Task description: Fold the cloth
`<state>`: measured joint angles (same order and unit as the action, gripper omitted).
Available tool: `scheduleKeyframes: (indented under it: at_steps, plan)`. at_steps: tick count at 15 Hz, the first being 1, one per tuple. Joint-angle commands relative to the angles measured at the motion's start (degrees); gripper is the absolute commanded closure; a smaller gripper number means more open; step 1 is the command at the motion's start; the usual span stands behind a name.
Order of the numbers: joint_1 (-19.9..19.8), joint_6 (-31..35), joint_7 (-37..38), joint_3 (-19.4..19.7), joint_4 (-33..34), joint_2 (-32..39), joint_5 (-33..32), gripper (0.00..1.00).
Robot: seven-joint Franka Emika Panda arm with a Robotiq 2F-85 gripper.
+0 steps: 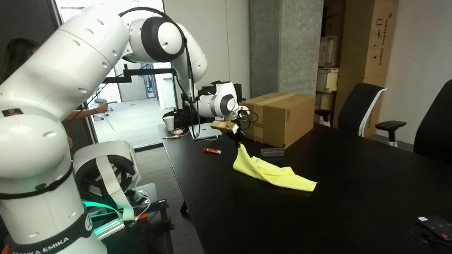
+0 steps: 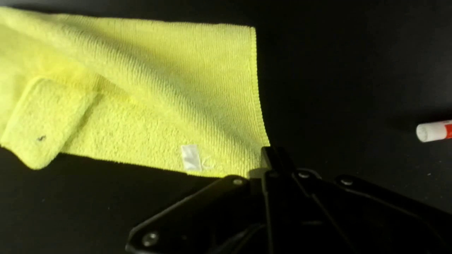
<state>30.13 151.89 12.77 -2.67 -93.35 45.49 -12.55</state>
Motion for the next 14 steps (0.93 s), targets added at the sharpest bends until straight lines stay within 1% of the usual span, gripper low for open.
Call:
scheduleKeyframes:
  at_steps: [1, 3, 4, 5, 7, 11, 12, 13, 14]
  plan:
    - [2.61, -0.27, 1.8, 2.98, 9.3, 2.94, -2.73, 0.98]
    - [2.51, -0.12, 0.47, 2.55, 12.43, 4.33, -2.68, 0.98]
    - [3.62, 1.13, 0.84, 3.64, 13.1, 5.03, -4.09, 0.99]
    - [5.21, 2.35, 2.1, 5.73, 14.65, 6.36, -6.22, 0.99]
    - [6.51, 2.04, 3.23, 7.96, 18.02, 9.46, -8.07, 0.99]
    - [7.71, -0.02, 5.12, 10.9, 22.69, 14.85, -7.89, 0.99]
    - [7.53, -0.41, 5.69, 11.24, 23.79, 15.94, -7.18, 0.97]
    - [6.81, -1.08, 6.12, 10.83, 24.8, 16.63, -5.94, 0.71]
    - [6.15, -1.66, 6.18, 10.41, 25.43, 17.23, -5.12, 0.71]
